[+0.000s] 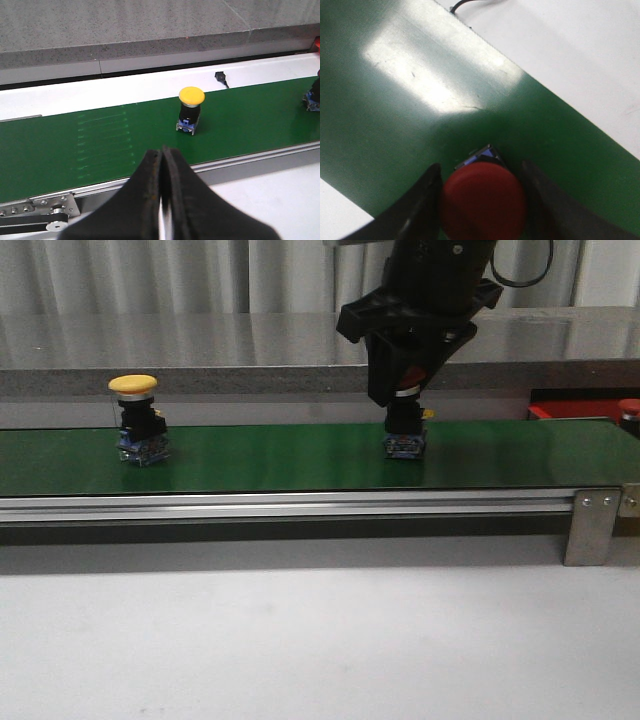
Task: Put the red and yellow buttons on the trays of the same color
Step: 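Lower the right gripper onto the red button on the belt, grasp, then carry the red button into the red tray and open the right gripper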
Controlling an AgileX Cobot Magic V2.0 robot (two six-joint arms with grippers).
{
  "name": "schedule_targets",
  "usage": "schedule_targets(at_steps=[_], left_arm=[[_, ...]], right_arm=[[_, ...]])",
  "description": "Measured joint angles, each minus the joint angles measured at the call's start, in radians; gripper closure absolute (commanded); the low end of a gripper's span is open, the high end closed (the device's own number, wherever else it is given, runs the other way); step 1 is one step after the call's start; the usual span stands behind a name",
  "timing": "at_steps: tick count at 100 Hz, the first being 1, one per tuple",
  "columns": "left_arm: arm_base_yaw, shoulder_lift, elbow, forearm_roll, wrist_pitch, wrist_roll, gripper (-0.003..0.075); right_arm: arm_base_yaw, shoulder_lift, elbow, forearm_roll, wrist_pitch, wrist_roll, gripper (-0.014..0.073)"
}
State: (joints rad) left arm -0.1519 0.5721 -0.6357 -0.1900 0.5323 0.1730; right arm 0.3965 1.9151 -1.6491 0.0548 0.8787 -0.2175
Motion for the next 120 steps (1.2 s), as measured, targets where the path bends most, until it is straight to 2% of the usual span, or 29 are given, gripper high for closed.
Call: schedule_targets(at_steps=[16, 36, 62, 90, 120], left_arm=[[0.000, 0.000, 0.000, 0.000, 0.000, 0.000, 0.0739], [0.000, 0.000, 0.000, 0.000, 0.000, 0.000, 0.0739], [0.000, 0.000, 0.000, 0.000, 0.000, 0.000, 0.0739], [0.000, 0.000, 0.000, 0.000, 0.000, 0.000, 0.0739], [0.000, 0.000, 0.000, 0.000, 0.000, 0.000, 0.0739]], right_arm=[[-0.007, -0.010, 0.000, 0.000, -0.004, 0.036, 0.0358], [-0.077, -0.084, 0.000, 0.000, 0.004, 0.086, 0.0358], [-0.261, -0.182, 0.004, 0.000, 0.044, 0.105, 0.0358], [-0.483, -0.198, 0.008, 0.000, 0.092, 0.130, 0.0358], [-0.631, -0.191, 0.010, 0.000, 0.092, 0.178, 0.0358]])
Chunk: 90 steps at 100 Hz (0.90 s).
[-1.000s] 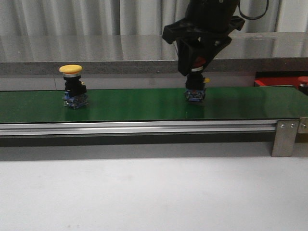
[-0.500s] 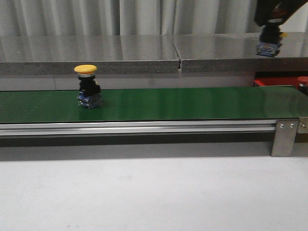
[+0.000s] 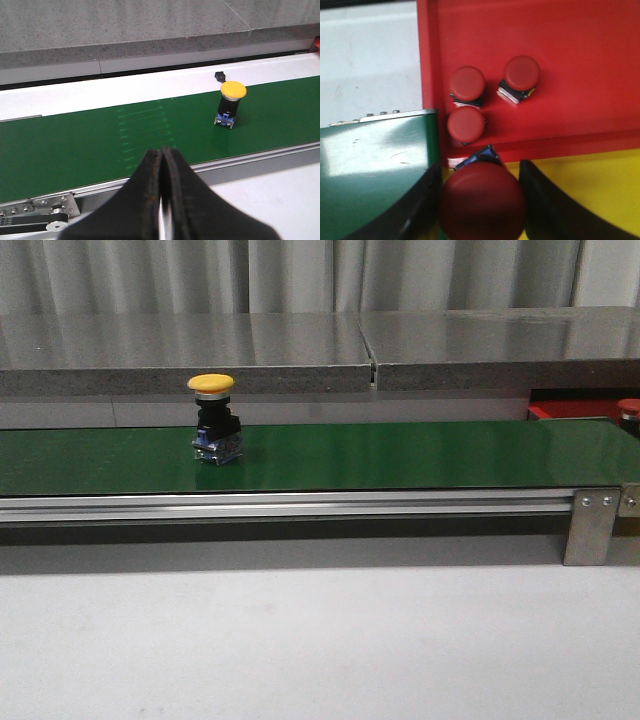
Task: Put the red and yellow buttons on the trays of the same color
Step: 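Carry the red button into the red tray and open the right gripper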
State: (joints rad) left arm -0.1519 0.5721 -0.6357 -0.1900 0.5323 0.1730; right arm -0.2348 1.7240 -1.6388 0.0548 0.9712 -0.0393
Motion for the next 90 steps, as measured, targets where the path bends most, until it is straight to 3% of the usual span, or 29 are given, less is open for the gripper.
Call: schedule_targets(at_steps=[36, 90], left_arm=[[0.000, 0.000, 0.000, 0.000, 0.000, 0.000, 0.0739], [0.000, 0.000, 0.000, 0.000, 0.000, 0.000, 0.0739]], right_arm=[[-0.071, 0.116, 0.000, 0.000, -0.043, 0.051, 0.0358], [-0.075, 0.246, 0.000, 0.000, -0.194, 0.088, 0.0358]])
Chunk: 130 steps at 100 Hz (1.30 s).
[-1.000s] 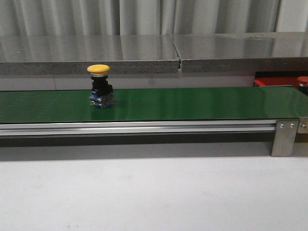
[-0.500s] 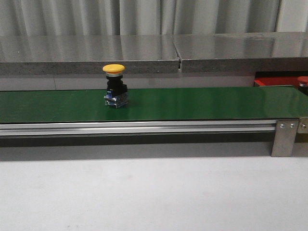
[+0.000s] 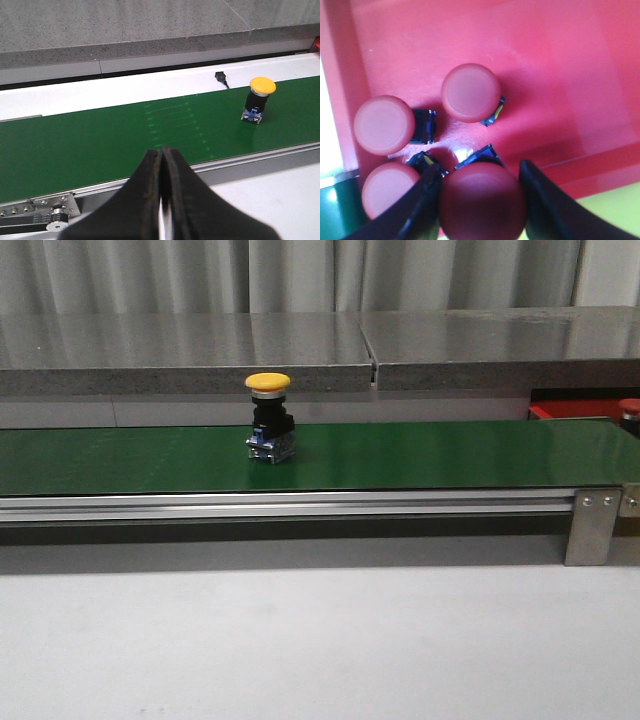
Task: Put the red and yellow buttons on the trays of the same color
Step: 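Carry the red button into the red tray and open the right gripper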
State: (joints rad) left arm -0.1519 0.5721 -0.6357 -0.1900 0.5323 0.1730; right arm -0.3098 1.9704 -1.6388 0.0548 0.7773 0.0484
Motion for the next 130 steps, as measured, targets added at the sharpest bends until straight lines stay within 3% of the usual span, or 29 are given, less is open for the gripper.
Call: schedule_targets(at_steps=[42, 47, 60, 67, 100, 130], left_arm=[[0.000, 0.000, 0.000, 0.000, 0.000, 0.000, 0.0739], [0.000, 0.000, 0.000, 0.000, 0.000, 0.000, 0.0739], [0.000, 0.000, 0.000, 0.000, 0.000, 0.000, 0.0739], [0.000, 0.000, 0.000, 0.000, 0.000, 0.000, 0.0739], [0.000, 0.000, 0.000, 0.000, 0.000, 0.000, 0.0739], [0.000, 0.000, 0.000, 0.000, 0.000, 0.000, 0.0739]], right_arm=[[0.000, 0.073, 0.000, 0.002, -0.063, 0.004, 0.0347], [0.000, 0.081, 0.000, 0.006, -0.063, 0.004, 0.0308], [0.000, 0.083, 0.000, 0.018, -0.069, 0.004, 0.0092], [0.000, 0.083, 0.000, 0.029, -0.070, 0.006, 0.0039], [0.000, 0.066, 0.000, 0.031, -0.069, 0.006, 0.0044], [0.004, -0.104, 0.040, 0.033, -0.074, 0.001, 0.0044]])
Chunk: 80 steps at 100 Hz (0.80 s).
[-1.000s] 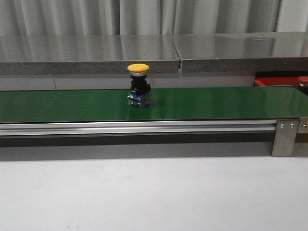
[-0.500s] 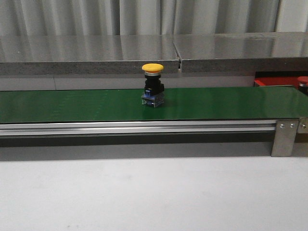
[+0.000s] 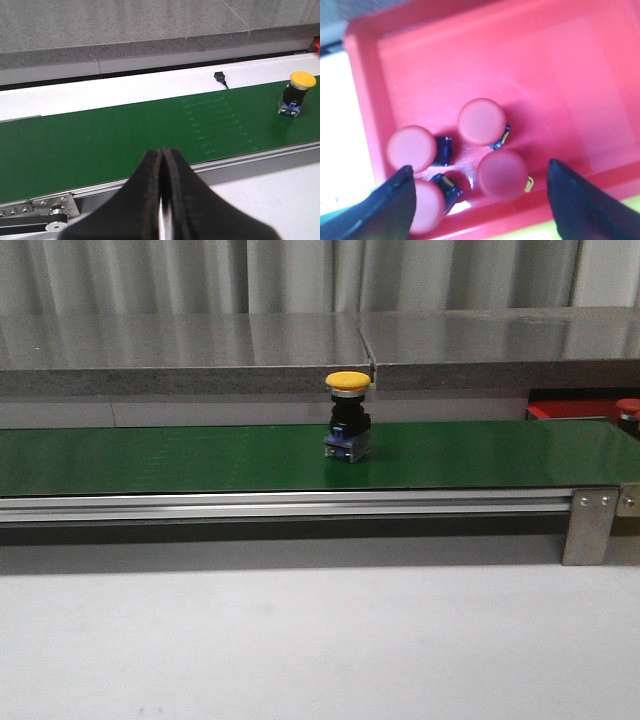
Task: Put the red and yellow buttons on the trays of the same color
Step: 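Carry the red button into the red tray and open the right gripper, then lower the right gripper onto the yellow button on the belt, grasp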
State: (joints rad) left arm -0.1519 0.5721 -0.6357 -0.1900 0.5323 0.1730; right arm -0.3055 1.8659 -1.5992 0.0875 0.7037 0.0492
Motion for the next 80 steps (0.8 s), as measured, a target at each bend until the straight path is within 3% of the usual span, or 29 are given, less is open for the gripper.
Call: schedule_targets(at_steps=[40, 80], left_arm=[[0.000, 0.000, 0.000, 0.000, 0.000, 0.000, 0.0739], [0.000, 0.000, 0.000, 0.000, 0.000, 0.000, 0.0739]], right_arm=[[0.099, -0.250, 0.212, -0.013, -0.035, -0.019, 0.0044], [0.352, -0.304, 0.241, -0.014, 0.058, -0.086, 0.0044]])
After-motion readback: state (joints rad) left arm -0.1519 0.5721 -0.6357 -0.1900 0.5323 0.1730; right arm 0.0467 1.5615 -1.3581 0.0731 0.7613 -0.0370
